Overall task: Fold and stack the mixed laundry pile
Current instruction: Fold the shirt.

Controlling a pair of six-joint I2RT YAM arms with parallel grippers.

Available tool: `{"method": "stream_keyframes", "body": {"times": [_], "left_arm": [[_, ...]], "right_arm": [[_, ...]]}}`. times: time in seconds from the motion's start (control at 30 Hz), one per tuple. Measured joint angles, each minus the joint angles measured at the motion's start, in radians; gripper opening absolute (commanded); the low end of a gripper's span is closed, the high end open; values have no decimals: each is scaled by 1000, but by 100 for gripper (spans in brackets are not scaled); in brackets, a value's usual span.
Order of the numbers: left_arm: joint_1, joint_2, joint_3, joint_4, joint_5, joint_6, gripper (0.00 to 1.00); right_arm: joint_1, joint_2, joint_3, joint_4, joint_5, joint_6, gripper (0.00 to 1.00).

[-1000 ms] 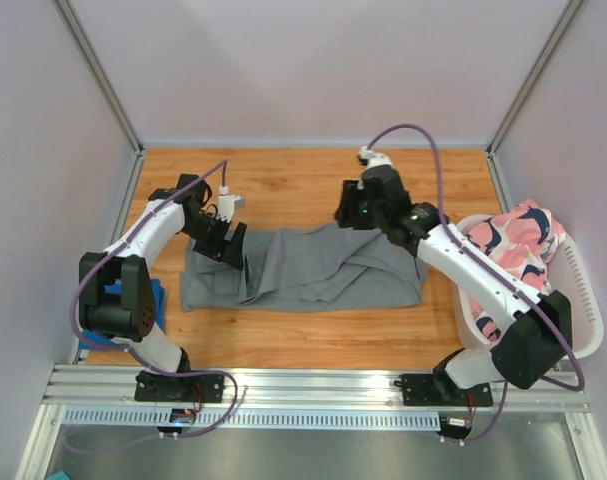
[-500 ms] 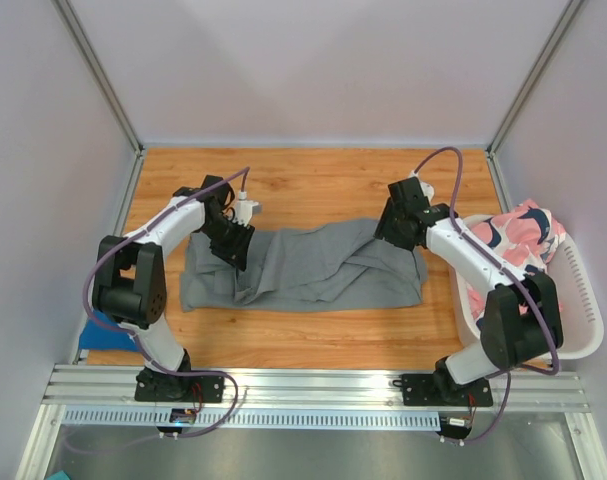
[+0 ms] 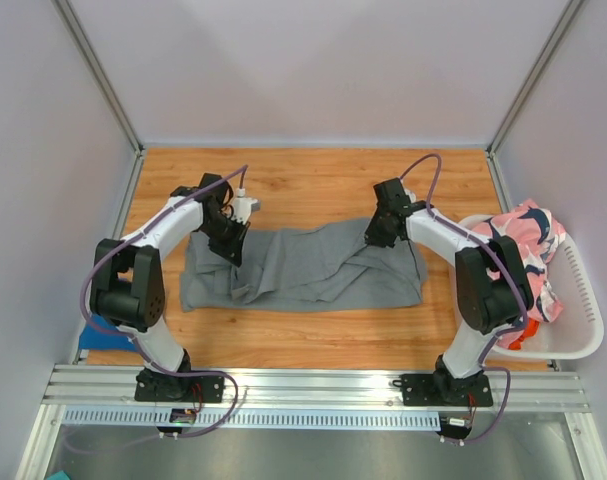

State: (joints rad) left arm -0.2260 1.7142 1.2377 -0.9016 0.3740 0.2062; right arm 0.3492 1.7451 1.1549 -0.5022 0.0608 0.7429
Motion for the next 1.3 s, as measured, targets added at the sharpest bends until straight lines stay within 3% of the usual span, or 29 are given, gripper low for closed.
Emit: {"method": "stream_keyframes", "body": {"times": [0.07,0.5,0.7,1.0,1.1,1.13,1.17,1.3], "left_arm": [[1,-14,9,-8,-3,0,0],[120,-177,198,-32,-5,-1,0],[167,-169,111,27,2,-8,0],[195,-23,7,121,-63,-17,0],[208,-24,-2,146,-85,-5,14],[208,-24,-8,154,-94,1,25],[208,-24,-15,161,-99,10,28],[208,-36,-40,159,-79,20,32]], "right_arm": [[-7,0,0,12,-6,12,0],[-104,-148,-131,87,-66,-7,0],[-130,-172,-176,159,-127,-37,1],[-136,-172,-193,159,-103,-60,2],[-137,-172,-193,161,-98,-61,6],[-137,-172,-193,159,-97,-63,13],[-137,-172,-193,159,-95,-64,18],[-137,-172,-190,146,-89,-87,35]]}}
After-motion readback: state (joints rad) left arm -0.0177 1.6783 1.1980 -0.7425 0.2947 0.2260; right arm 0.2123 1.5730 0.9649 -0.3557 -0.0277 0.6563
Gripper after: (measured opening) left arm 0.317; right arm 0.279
